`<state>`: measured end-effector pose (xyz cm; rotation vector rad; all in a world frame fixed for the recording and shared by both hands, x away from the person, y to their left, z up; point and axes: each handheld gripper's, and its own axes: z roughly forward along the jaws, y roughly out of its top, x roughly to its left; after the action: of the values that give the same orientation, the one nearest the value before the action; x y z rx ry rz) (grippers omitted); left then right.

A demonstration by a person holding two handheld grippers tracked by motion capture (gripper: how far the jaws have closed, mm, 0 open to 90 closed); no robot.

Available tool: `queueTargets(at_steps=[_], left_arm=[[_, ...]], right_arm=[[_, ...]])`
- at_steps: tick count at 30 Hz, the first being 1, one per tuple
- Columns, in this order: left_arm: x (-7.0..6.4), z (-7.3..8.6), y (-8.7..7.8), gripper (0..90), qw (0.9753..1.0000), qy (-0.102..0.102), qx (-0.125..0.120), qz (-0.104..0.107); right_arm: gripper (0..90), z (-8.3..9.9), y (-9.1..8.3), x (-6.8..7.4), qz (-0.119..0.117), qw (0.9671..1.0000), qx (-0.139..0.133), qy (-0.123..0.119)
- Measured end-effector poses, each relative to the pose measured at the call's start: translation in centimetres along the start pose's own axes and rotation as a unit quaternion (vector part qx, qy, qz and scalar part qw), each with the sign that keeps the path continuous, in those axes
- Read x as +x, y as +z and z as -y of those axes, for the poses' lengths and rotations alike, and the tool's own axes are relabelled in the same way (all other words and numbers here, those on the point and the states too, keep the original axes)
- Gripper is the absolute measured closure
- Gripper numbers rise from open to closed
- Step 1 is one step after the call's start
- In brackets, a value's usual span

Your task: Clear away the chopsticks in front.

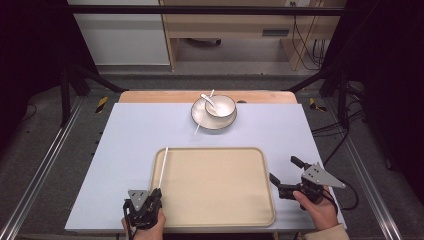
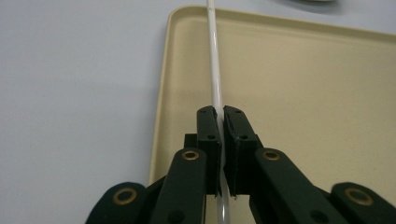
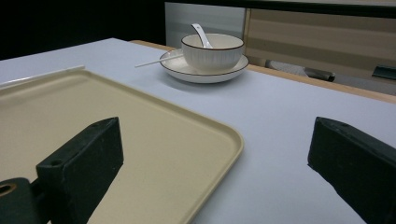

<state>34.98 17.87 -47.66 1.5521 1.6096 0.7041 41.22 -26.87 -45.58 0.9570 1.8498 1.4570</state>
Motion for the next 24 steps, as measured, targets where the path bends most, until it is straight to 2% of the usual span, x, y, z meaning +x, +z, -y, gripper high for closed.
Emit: queueTargets(at_steps=[11, 24], left_arm=[[0.71, 0.39, -0.34, 85.2, 0.9997, -0.016, -0.004, -0.018], [1.06, 0.8, -0.08, 85.2, 0.9996, -0.024, -0.002, -0.016]], right_arm=[[3.5, 0.0, 0.02, 0.06, -0.001, 1.0, 0.001, 0.001], [3.5, 0.06, 0.1, 0.1, -0.002, 1.0, 0.004, -0.001]])
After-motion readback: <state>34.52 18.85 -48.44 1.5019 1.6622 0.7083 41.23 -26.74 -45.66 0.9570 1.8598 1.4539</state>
